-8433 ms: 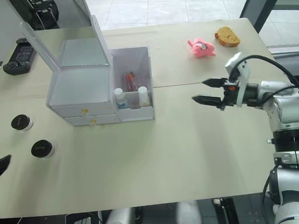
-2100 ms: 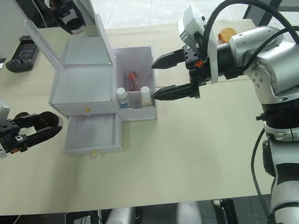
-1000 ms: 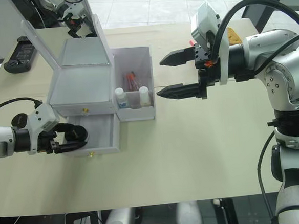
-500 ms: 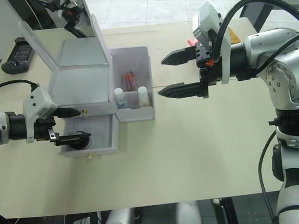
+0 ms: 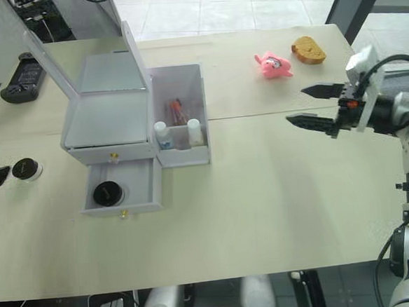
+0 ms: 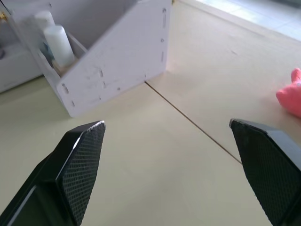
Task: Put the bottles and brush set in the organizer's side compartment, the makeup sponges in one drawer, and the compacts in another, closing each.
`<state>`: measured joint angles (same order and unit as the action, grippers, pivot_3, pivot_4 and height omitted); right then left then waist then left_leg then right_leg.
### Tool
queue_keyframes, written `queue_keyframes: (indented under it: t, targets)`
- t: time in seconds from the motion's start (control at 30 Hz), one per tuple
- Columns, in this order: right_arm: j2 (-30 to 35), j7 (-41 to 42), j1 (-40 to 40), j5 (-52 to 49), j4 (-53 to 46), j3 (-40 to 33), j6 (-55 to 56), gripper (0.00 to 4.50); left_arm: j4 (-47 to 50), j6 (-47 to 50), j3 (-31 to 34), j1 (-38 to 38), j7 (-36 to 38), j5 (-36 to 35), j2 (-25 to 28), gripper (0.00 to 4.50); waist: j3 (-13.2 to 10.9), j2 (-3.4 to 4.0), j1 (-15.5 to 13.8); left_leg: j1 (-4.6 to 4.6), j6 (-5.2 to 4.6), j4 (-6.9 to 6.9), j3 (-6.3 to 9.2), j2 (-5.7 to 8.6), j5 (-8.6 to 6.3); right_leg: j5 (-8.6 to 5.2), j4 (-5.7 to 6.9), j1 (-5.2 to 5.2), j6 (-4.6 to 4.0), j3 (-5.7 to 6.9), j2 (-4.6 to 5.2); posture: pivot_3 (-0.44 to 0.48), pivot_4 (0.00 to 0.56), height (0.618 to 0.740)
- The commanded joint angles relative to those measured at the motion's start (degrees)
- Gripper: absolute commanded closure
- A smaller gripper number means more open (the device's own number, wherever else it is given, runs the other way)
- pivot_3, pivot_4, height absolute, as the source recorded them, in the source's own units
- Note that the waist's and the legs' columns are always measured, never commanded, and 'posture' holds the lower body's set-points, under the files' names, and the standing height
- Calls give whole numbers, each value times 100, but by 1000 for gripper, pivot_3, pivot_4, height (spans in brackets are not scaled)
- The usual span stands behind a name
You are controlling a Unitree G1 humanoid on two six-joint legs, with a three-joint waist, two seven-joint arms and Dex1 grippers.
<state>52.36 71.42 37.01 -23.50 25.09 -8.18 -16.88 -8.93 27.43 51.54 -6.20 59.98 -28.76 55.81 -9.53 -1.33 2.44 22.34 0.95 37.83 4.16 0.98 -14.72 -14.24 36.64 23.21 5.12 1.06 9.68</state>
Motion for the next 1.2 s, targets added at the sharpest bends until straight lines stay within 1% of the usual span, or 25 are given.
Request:
queue_keyframes:
  t: [0.03, 0.1, 0.17, 0.23, 0.27, 0.33, 0.43, 0.53, 0.63, 0.67, 0.77, 0.8, 0.87, 0.93, 0.97, 1.03, 1.07, 1.13, 1.2]
  targets:
    - [-76, -346, -222, 232, 560, -363, 842, 0, -587, -799, 291, -432, -328, 485, -123, 30, 0, 0, -2, 0, 0, 0, -3, 0, 0, 0, -4, 0, 0, -3, 0, 0, 150, 740]
    - [-208, -621, -373, 290, 958, -509, 1133, 0, -562, -891, 377, -645, -524, 490, -321, 30, 0, 0, -17, -1, 0, -1, -5, 0, 0, 0, -4, -1, 0, -5, 0, 0, 150, 740]
    - [-445, -951, -421, 189, 1459, -750, 1312, 0, -469, -1235, 367, -805, -806, 576, -647, 30, 0, -1, -23, -3, 1, -1, -5, -1, 0, 0, -6, -5, 0, -5, 1, 0, 150, 740]
    - [-603, -1052, -499, 264, 1601, -775, 1637, 0, -300, -1321, 338, -899, -966, 538, -854, 30, 0, -1, -26, -5, 2, -1, -6, -2, 0, 0, -23, -8, 0, -7, 1, 0, 150, 740]
    - [-693, -1096, -487, 174, 1490, -828, 1536, 0, -182, -1261, 342, -921, -1031, 458, -940, 30, 0, -1, -25, -6, 2, -1, -7, -3, 0, 0, -47, -9, -1, -7, 0, 0, 150, 740]
    - [-743, -1140, -416, 127, 1188, -781, 1301, 0, -57, -1222, 340, -956, -1132, 374, -1048, 30, 0, -1, -17, -5, 2, 0, -7, -3, 0, 1, -46, -8, -1, -9, 0, 0, 150, 740]
    - [-707, -1147, -63, -9, 632, -684, 670, 0, 93, -1077, 373, -990, -1250, 254, -1067, 30, 0, 7, -6, -5, 3, 1, -12, -3, 1, 1, -45, -6, -1, -16, 0, 0, 150, 740]
    - [-691, -905, 231, -76, -41, -416, 113, 0, 347, -866, 347, -1006, -1365, 97, -1097, 30, 0, 8, 6, -7, 1, 0, -14, -4, 0, 1, -43, -2, -1, -19, -2, 0, 150, 740]
    - [-687, -422, 622, -464, -1156, 100, -920, 0, 833, -719, 214, -907, -1589, -86, -1247, 30, 1, 8, 9, -6, -5, -1, -13, -9, -4, 1, -43, -2, -1, -18, -6, 0, 150, 740]
    - [-671, -308, 711, -535, -1389, 223, -1143, 0, 957, -677, 194, -861, -1660, -138, -1288, 30, 1, 7, 6, -6, -5, -1, -13, -9, -4, 1, -43, -3, -1, -18, -5, 0, 150, 740]
    - [-702, 54, 1209, -959, -2027, 593, -1998, 0, 1289, -577, 74, -638, -2147, -69, -1370, 30, 1, 7, -21, -3, -4, 1, -11, -9, -4, 1, -44, -3, -1, -18, -5, 0, 150, 740]
    - [-715, 133, 1345, -1041, -2149, 689, -2174, 0, 1357, -507, 49, -559, -2308, -85, -1405, 30, 0, 8, -36, -3, -4, 2, -9, -9, -4, 1, -44, -4, -1, -16, -5, 0, 150, 740]
    - [-750, 393, 1738, -1295, -2407, 976, -2709, 0, 1433, -306, -190, -386, -2782, 110, -1480, 30, 0, 8, -53, -2, -3, 3, -7, -7, -4, 1, -44, -4, -1, -17, -4, 0, 150, 740]
    - [-830, 559, 2049, -1420, -2546, 1172, -2964, 0, 1446, -151, -363, -197, -3142, 179, -1580, 30, 1, 7, -56, -4, -4, 5, -6, -6, -4, 1, -42, -4, -1, -19, -4, 0, 150, 740]
    - [-888, 577, 2157, -1437, -2554, 1214, -3005, 0, 1432, -31, -405, -111, -3296, 167, -1616, 30, 4, 1, -53, -4, -3, 5, -3, -6, -4, 1, -40, -3, -1, -16, -5, 0, 150, 740]
    - [-1105, 538, 2457, -1466, -2535, 1256, -3008, 0, 1321, 149, -699, 102, -3543, 277, -1680, 30, 6, -6, -40, -4, -3, 5, -1, -6, -4, 2, -27, -4, -1, -15, -6, 0, 150, 740]
    - [-1189, 513, 2578, -1448, -2543, 1273, -2989, 0, 1240, 234, -856, 225, -3614, 296, -1715, 30, 6, -6, -43, -2, -2, 5, -1, -5, -4, 2, 0, 1, -1, -16, -6, 0, 150, 740]
    - [-1256, 507, 2717, -1426, -2561, 1275, -2982, 0, 1050, 305, -1080, 437, -3753, 386, -1718, 30, 5, -6, -47, -2, -2, 6, 1, -5, -3, 1, 11, 7, -1, -15, -6, 0, 150, 740]
    - [-1270, 452, 2852, -1415, -2591, 1247, -3002, 0, 717, 421, -1239, 828, -3945, 420, -1690, 30, 6, -6, -68, -2, 0, 6, 6, -4, -3, 2, 16, 7, -1, -11, -6, 0, 150, 740]
